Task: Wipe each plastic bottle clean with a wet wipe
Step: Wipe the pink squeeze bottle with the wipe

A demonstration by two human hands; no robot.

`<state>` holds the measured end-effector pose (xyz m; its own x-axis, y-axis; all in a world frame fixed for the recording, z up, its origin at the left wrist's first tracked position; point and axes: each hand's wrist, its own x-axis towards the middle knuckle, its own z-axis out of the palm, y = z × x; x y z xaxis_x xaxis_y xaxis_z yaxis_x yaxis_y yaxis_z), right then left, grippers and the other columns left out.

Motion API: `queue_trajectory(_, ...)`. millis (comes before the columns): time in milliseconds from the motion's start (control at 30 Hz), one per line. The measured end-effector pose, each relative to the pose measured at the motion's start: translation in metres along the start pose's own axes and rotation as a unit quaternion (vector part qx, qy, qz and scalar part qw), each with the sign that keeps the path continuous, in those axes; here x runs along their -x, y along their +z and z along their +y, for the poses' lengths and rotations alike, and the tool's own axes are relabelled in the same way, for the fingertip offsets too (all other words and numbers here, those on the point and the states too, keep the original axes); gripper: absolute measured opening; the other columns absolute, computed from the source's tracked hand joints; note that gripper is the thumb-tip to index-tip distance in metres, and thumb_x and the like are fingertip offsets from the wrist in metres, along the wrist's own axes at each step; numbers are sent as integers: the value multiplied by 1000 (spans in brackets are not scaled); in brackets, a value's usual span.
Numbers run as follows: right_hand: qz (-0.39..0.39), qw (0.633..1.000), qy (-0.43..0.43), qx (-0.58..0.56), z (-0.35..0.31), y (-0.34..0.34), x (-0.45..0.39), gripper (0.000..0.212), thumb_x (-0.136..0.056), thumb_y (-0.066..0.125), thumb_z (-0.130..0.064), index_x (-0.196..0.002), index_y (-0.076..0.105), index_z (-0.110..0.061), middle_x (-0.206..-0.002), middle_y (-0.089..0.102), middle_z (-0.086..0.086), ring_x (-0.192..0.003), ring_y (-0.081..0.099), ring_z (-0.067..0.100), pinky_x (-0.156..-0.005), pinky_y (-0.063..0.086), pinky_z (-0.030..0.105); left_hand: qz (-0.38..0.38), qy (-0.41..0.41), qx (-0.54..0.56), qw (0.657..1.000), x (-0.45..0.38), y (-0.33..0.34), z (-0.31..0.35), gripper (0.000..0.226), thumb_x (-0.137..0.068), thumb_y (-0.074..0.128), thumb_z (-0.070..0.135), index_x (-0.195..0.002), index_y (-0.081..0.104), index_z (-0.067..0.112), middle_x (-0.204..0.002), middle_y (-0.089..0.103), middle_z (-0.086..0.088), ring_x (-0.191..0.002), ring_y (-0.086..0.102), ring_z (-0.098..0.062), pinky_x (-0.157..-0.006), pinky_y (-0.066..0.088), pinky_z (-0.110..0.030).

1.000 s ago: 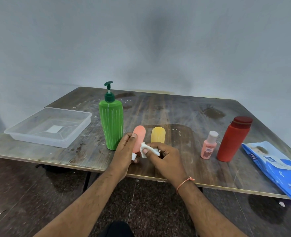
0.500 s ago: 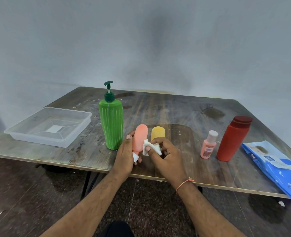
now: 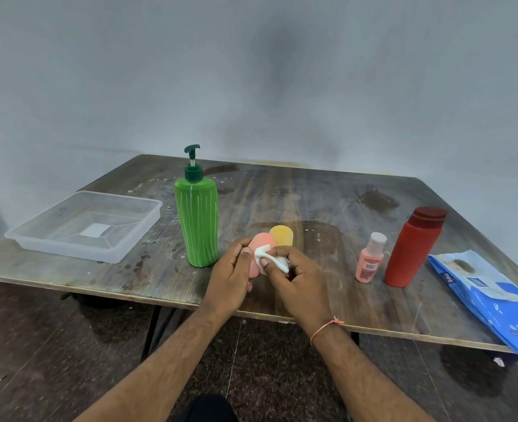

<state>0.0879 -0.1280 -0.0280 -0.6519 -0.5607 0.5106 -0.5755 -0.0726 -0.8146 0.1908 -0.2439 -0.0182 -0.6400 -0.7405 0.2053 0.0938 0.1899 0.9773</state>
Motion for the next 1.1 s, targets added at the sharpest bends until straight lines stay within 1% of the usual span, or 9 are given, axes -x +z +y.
queue_trajectory(200, -39, 997, -63, 20, -1, 0, 5, 15, -84, 84, -25, -98, 82, -28, -97, 79, -19, -87, 74, 7, -71, 60, 32, 4, 1, 16, 1000, -2, -2, -3, 31, -111, 42, 17, -117, 68, 34, -89, 70, 9, -72, 61, -7, -57, 47, -21)
queue_trajectory(300, 2, 999, -31, 14, 1, 1, 3, 13, -87, 84, -27, -98, 79, -30, -95, 77, -18, -81, 71, 10, -69, 59, 37, -6, -8, 21, 1000, 1, -1, -4, 30, -109, 43, 22, -123, 68, 32, -93, 72, 8, -72, 61, -9, -52, 47, -26)
queue_trajectory(400, 55, 998, -13, -15, 2, 1, -1, 14, -91, 84, -22, -104, 79, -28, -104, 78, -20, -93, 73, 8, -78, 62, 38, -9, 1, 14, 1000, 4, 1, -2, 32, -106, 43, 26, -124, 68, 33, -102, 73, 9, -75, 63, -9, -49, 47, -27)
queue_trajectory(500, 45, 998, -31, -6, 2, 0, 0, 17, -90, 85, -20, -106, 82, -24, -106, 78, -19, -100, 74, 6, -83, 63, 38, -17, 13, 7, 1000, 3, 0, -3, 33, -105, 42, 26, -124, 69, 29, -99, 73, 4, -72, 62, -12, -49, 46, -28)
queue_trajectory(633, 1, 999, -47, 20, -2, 0, 5, 13, -82, 83, -32, -95, 81, -31, -90, 78, -16, -80, 73, 10, -67, 60, 41, -31, 9, 6, 999, 1, -2, -5, 33, -109, 42, 15, -123, 70, 24, -83, 69, 9, -68, 58, -7, -54, 45, -24)
queue_trajectory(767, 49, 999, -15, -7, -2, -1, 1, 13, -87, 84, -22, -95, 78, -30, -88, 75, -15, -76, 69, 9, -65, 58, 35, -33, -16, 16, 999, 2, 0, -2, 34, -100, 44, 34, -122, 70, 32, -104, 73, 1, -78, 63, -11, -51, 47, -25)
queue_trajectory(867, 101, 994, 7, -36, -2, -2, -2, 19, -88, 85, -18, -99, 78, -31, -95, 77, -17, -81, 70, 8, -69, 58, 31, -38, -22, 11, 999, 5, -1, 2, 33, -96, 45, 39, -115, 72, 42, -109, 73, 5, -86, 66, -11, -53, 50, -26)
queue_trajectory(967, 115, 993, -18, -18, -1, -2, -3, 23, -84, 88, -15, -99, 76, -28, -99, 74, -13, -88, 70, 10, -71, 58, 29, -40, -21, 10, 999, 5, -2, 4, 33, -96, 46, 37, -111, 74, 43, -107, 73, 6, -83, 66, -8, -52, 50, -27)
queue_trajectory(1100, 107, 993, -14, -36, -3, -4, -3, 21, -84, 88, -18, -100, 76, -25, -101, 75, -14, -92, 72, 12, -72, 58, 29, -66, -27, 22, 997, 4, -8, 6, 33, -110, 42, 20, -118, 72, 29, -101, 71, -2, -67, 60, -8, -47, 46, -25)
